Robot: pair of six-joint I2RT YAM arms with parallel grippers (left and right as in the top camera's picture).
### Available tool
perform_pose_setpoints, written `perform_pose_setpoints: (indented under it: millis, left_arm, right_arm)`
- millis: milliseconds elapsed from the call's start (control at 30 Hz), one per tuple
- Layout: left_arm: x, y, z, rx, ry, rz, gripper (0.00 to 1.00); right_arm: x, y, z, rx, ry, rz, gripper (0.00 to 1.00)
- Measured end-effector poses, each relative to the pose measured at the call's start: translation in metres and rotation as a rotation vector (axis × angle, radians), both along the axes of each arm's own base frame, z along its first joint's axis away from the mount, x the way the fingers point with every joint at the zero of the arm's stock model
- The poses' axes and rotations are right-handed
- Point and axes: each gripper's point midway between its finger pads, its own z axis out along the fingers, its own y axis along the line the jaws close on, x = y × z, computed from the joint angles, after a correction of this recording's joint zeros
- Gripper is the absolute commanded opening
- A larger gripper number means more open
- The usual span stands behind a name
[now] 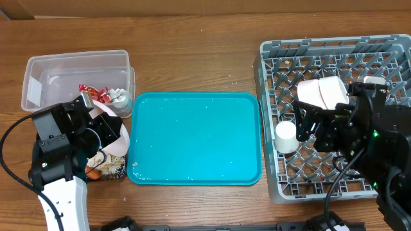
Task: Sort waste into correct bins and load items into the dishwasher
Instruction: 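Carry the plate with the left gripper toward the dish rack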
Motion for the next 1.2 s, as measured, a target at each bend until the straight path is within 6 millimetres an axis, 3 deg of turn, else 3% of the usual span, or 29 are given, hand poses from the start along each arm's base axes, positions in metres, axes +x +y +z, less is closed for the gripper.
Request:
perform_pose_setpoints:
  millis: [100,333,400,433,567,767,967,1100,1200]
  left_arm:
    - [0.011,-0.014,0.019,-0.055,-0.104,-0.079,0.04]
    - [0.032,-0.057,0.087,-0.174,-0.420,-0.316,0.04]
    - [0.034,-0.085,0.112,-0.208,-0.516,-0.422,0.04]
    - [0.033,-0.090,0.115,-0.215,-0.526,-0.441,0.04]
    - [0.022,-0.149,0.152,-0.283,-0.649,-0.620,0.04]
    - [0.010,-0.213,0.155,-0.376,-0.632,-0.734,0.04]
    - [0.014,-0.274,0.168,-0.446,-0.773,-0.867,0.04]
    - [0.024,-0.306,0.157,-0.542,-0.787,-0.907,0.04]
    - [0.035,-0.329,0.131,-0.611,-0.728,-0.921,0.04]
  right_arm:
    - [0.000,0.000,0.000,0.000,0.000,0.000,1.00]
    - [0.000,0.000,0.000,0.000,0.000,0.000,1.00]
    - [0.000,0.000,0.000,0.000,0.000,0.000,1.00]
    - [0.000,0.000,0.000,0.000,0.001,0.000,1.00]
    - [0.000,0.000,0.000,0.000,0.002,0.000,1.00]
    - [0.000,0.000,0.000,0.000,0.001,0.000,1.00]
    - [0.000,0.000,0.000,0.000,0.001,0.000,1.00]
    - [0.000,0.000,0.000,0.000,0.001,0.000,1.00]
    - [0.000,0.000,0.000,-0.001,0.001,0.000,1.00]
